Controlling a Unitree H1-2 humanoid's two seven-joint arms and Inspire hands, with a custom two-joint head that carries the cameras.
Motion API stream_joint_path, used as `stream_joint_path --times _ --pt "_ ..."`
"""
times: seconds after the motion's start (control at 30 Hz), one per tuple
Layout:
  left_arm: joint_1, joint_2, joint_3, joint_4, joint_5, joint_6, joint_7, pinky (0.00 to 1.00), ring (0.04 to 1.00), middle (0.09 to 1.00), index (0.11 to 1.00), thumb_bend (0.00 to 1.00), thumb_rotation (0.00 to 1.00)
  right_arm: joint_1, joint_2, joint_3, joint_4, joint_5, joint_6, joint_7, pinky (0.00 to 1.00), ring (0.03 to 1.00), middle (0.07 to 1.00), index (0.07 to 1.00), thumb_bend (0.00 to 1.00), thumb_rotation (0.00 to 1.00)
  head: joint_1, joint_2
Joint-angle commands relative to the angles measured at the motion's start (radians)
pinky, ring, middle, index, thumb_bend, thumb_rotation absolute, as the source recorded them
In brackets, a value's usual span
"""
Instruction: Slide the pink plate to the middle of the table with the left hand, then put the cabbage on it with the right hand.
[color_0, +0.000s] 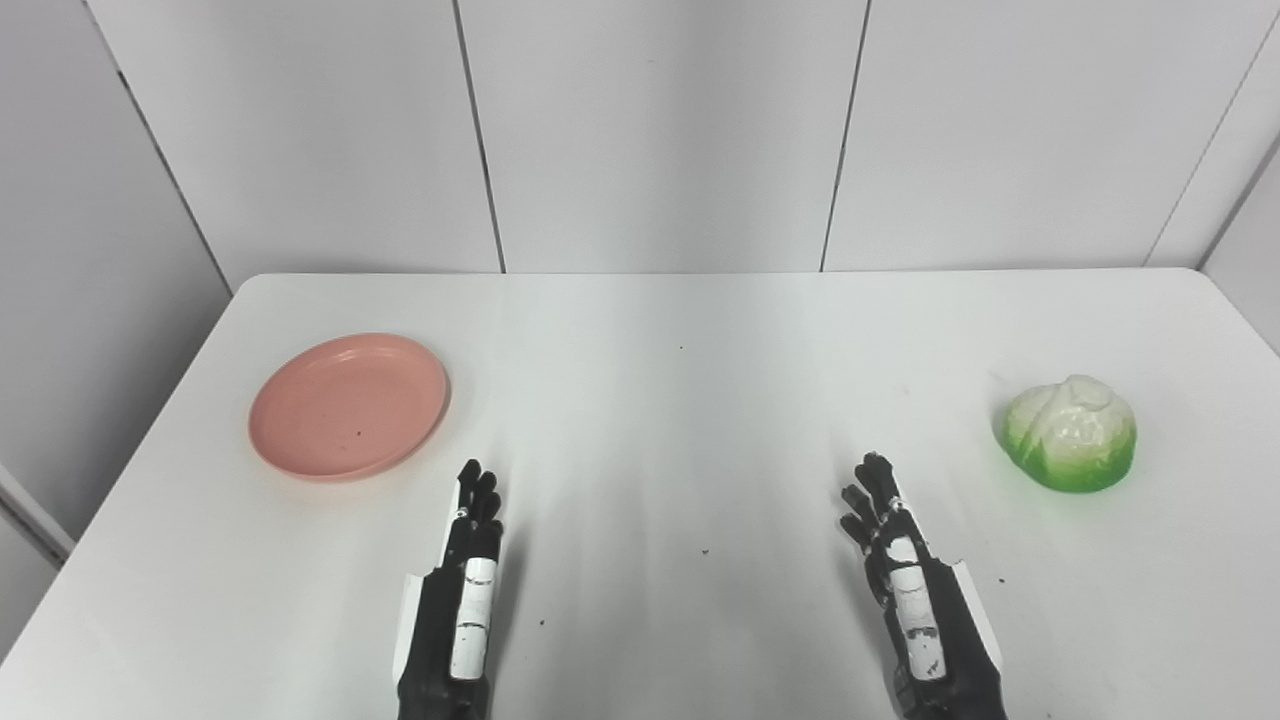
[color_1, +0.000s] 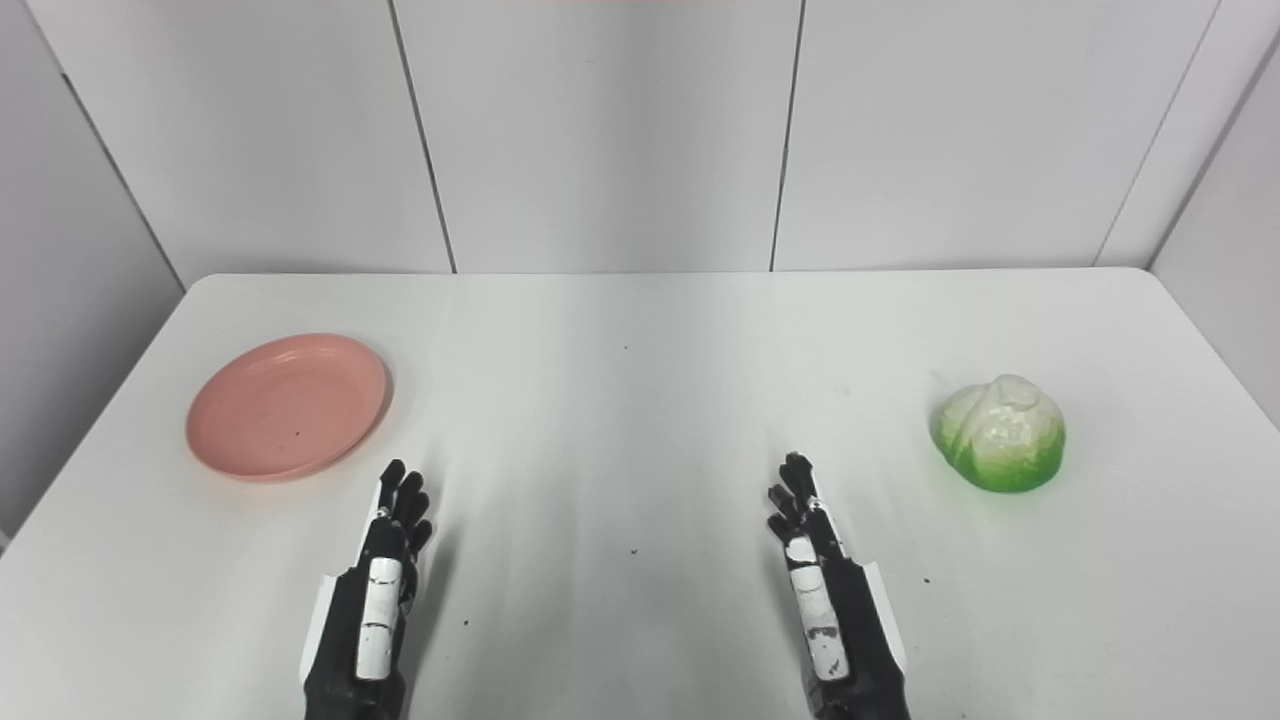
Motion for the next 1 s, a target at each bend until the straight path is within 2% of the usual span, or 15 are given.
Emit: stream_joint_path --times 0.0,0.03,0.17,0.37,0.67,0.7,0.97 --pt "0.07 0.031 -0.014 0.0 0.012 -0.055 0.003 1.0 1.0 1.0 1.0 0.79 0.98 0.092 -0.052 -0.005 0.003 0.024 -0.044 0.015 0.98 0.975 0.99 0.984 0.85 1.0 0.026 -0.019" --pt "0.071 0.03 -0.018 0.007 0.015 -0.063 0.005 1.0 1.0 1.0 1.0 0.78 0.99 0.092 -0.056 -0.009 0.009 0.029 -0.049 0.019 0.99 0.981 0.996 0.992 0.85 1.0 0.026 -0.019" --pt "0.064 0.019 -0.033 0.069 0.064 -0.124 0.04 1.0 0.999 0.999 1.0 0.77 0.99 0.085 -0.07 -0.034 0.065 0.066 -0.085 0.043 1.0 0.978 0.996 0.993 0.85 1.0 0.094 -0.083" --pt "0.051 0.005 -0.049 0.133 0.108 -0.183 0.079 1.0 0.992 0.99 1.0 0.77 1.0 0.071 -0.085 -0.062 0.133 0.094 -0.127 0.076 1.0 0.989 1.0 0.994 0.85 1.0 0.139 -0.13" --pt "0.028 -0.002 -0.052 0.211 0.122 -0.247 0.116 0.99 0.98 0.972 1.0 0.78 0.99 0.047 -0.099 -0.077 0.217 0.103 -0.173 0.095 1.0 0.992 1.0 1.0 0.86 1.0 0.151 -0.188" --pt "0.025 -0.001 -0.051 0.221 0.12 -0.256 0.118 0.99 0.979 0.971 1.0 0.78 0.99 0.044 -0.098 -0.076 0.228 0.103 -0.182 0.095 1.0 0.99 1.0 1.0 0.86 1.0 0.147 -0.206" --pt "0.007 0.005 -0.04 0.27 0.102 -0.301 0.128 0.98 0.966 0.963 0.998 0.77 0.98 0.028 -0.094 -0.07 0.282 0.101 -0.22 0.094 1.0 0.986 1.0 1.0 0.86 1.0 0.138 -0.246"
